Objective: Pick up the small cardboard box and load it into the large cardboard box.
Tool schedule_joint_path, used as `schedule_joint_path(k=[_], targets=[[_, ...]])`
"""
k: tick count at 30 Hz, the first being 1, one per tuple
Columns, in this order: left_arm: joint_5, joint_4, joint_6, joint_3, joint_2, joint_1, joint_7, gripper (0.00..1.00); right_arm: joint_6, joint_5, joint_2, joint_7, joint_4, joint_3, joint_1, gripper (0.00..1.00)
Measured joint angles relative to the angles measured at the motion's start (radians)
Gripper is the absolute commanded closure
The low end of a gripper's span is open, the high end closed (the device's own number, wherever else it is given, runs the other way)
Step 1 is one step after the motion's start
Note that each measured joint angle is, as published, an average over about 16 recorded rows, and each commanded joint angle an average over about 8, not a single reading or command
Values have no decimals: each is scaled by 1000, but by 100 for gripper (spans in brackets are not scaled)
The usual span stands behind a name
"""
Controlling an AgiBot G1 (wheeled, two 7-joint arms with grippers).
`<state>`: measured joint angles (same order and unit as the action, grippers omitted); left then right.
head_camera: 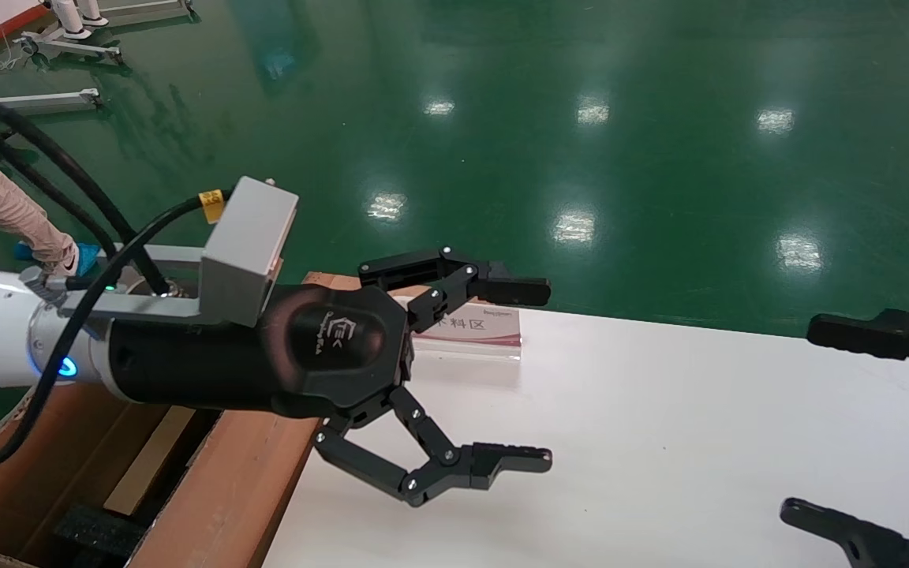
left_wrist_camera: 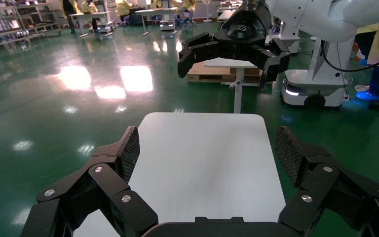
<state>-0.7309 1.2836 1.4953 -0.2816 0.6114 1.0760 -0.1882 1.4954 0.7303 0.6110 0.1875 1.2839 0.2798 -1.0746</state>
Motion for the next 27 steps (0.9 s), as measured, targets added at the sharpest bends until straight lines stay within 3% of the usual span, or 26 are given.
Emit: schedule_joint_path(k=[27], targets=[[1,-1,0,1,0,-1,2,0,0,0,0,0,0,0,0,0]])
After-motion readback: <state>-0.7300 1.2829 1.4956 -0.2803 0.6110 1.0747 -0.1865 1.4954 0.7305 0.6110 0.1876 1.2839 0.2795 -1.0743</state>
